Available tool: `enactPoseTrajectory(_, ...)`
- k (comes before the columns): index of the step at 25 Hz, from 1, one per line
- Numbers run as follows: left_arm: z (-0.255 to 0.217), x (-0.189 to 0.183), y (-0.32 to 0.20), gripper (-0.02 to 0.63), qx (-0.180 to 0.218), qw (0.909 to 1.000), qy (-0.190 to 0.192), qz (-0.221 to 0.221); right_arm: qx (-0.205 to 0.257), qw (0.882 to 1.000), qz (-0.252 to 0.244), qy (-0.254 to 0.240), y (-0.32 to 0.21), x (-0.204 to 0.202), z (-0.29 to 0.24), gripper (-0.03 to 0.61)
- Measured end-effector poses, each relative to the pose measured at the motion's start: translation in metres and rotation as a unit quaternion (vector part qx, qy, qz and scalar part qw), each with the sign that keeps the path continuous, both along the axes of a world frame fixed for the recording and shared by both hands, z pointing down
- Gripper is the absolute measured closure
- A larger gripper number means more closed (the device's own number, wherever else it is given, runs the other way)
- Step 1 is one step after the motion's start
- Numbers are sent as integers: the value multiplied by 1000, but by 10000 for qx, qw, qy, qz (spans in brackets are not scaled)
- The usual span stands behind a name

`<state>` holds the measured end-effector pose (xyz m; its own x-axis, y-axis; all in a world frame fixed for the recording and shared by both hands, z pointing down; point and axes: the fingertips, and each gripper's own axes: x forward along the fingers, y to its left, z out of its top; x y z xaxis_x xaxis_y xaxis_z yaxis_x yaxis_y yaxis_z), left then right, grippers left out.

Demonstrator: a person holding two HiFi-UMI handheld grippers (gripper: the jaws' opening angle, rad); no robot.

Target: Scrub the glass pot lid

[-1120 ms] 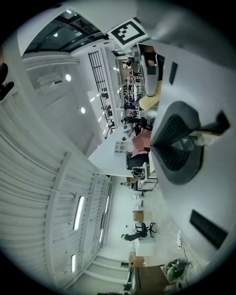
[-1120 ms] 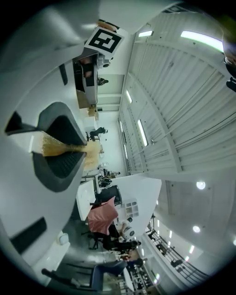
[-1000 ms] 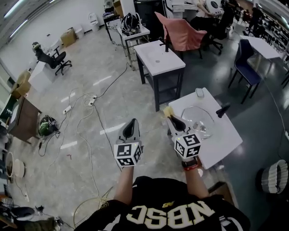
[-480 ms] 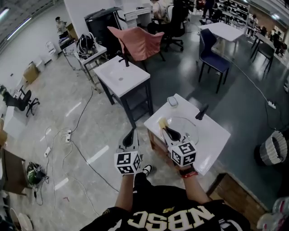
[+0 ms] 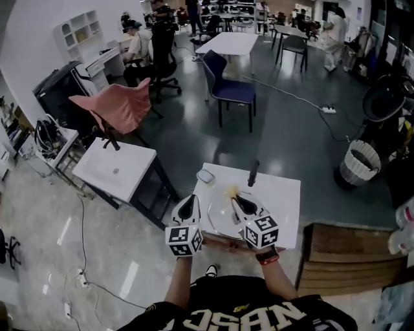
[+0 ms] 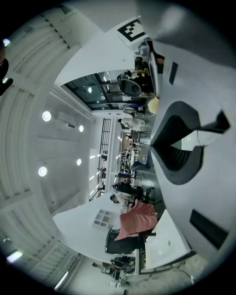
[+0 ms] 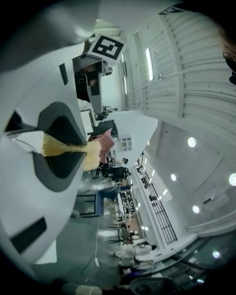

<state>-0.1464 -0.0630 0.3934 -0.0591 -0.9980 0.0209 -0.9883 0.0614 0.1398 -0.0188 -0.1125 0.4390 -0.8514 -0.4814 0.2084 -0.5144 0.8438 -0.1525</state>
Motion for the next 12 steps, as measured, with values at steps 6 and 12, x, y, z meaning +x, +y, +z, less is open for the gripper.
enactPoseTrajectory(6,20,18,-45,598,-158,9920,94,1246,-155,9936,1115,-2,-18,21,14,526)
enactPoseTrajectory(12,64,26,-81,598,-482,9807,122,1890,-281,9813,1892,228,-30,43,45,526)
